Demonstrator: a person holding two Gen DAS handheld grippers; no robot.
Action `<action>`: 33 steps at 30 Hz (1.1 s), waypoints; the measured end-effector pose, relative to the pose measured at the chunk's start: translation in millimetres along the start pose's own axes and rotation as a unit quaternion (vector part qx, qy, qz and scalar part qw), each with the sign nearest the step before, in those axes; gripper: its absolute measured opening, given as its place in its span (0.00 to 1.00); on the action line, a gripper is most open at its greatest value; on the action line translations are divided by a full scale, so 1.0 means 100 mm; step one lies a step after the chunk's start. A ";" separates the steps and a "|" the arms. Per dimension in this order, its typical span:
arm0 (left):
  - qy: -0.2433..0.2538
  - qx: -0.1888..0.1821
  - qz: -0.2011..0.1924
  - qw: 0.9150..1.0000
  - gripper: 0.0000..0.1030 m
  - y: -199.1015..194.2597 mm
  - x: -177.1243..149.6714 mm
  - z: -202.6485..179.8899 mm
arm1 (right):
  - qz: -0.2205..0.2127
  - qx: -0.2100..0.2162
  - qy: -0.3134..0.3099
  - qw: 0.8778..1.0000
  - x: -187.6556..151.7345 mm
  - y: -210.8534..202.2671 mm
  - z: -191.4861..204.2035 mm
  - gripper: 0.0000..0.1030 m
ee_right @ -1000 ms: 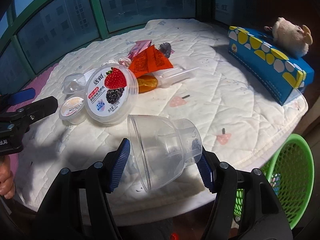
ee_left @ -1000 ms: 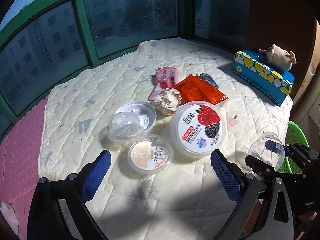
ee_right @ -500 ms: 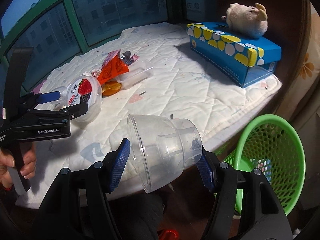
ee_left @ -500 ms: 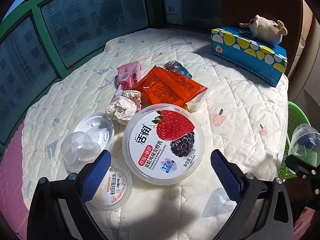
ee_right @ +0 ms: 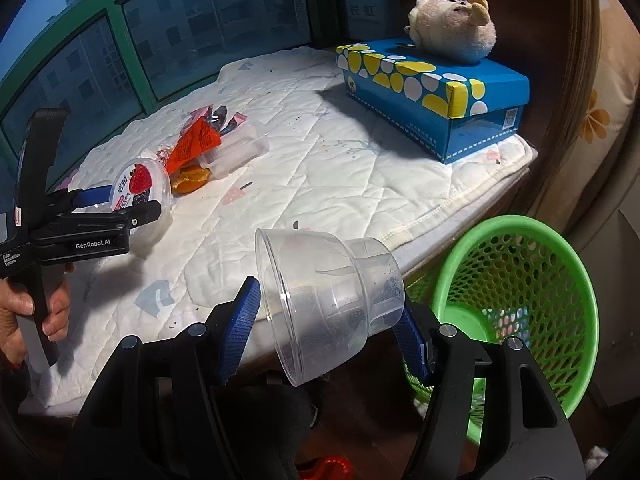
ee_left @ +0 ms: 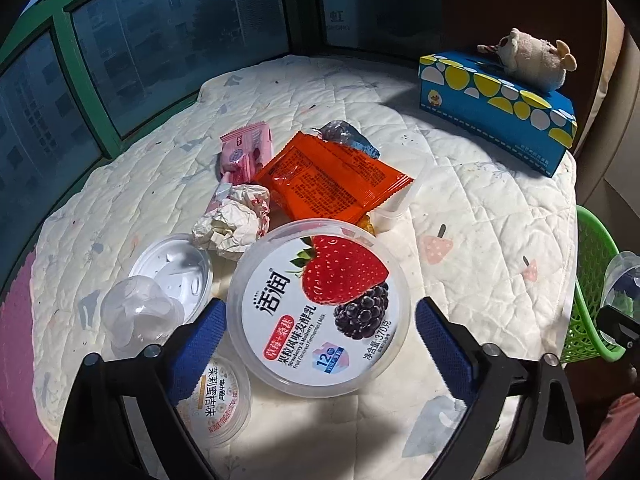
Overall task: Collect trash
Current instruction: 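Carry the cup to the green basket with the right tool while the left tool grasps the strawberry yogurt tub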
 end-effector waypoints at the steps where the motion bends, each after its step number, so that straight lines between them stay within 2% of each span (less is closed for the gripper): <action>1: 0.001 -0.001 -0.001 1.000 0.86 0.00 0.00 -0.01 | 0.000 0.000 0.003 1.000 0.00 0.00 -0.02 0.62; 7: 0.000 -0.006 -0.008 1.000 0.86 -0.07 -0.01 -0.01 | -0.003 -0.005 0.011 1.000 0.00 -0.03 -0.08 0.62; 14: -0.011 -0.036 -0.034 0.999 0.85 -0.40 0.06 -0.06 | -0.013 -0.019 0.028 0.999 0.01 -0.12 -0.28 0.62; 24: 0.022 -0.102 -0.053 0.993 0.85 -0.63 0.22 -0.71 | -0.004 -0.065 0.075 0.995 -0.17 -0.18 -0.91 0.62; 33: 0.049 -0.136 -0.045 0.988 0.85 -0.59 0.30 -1.27 | 0.059 -0.101 0.118 0.986 -0.49 0.19 -1.55 0.63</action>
Point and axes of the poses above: each gripper's, at about its wrist camera, not at the fingertips, and y roughly the way its jaws point, z to its left, x to its top, the point moved 1 cm from there along y, roughly the way its jaws point, and after that the axes turned 1 degree about -z, right-handed, at the moved point
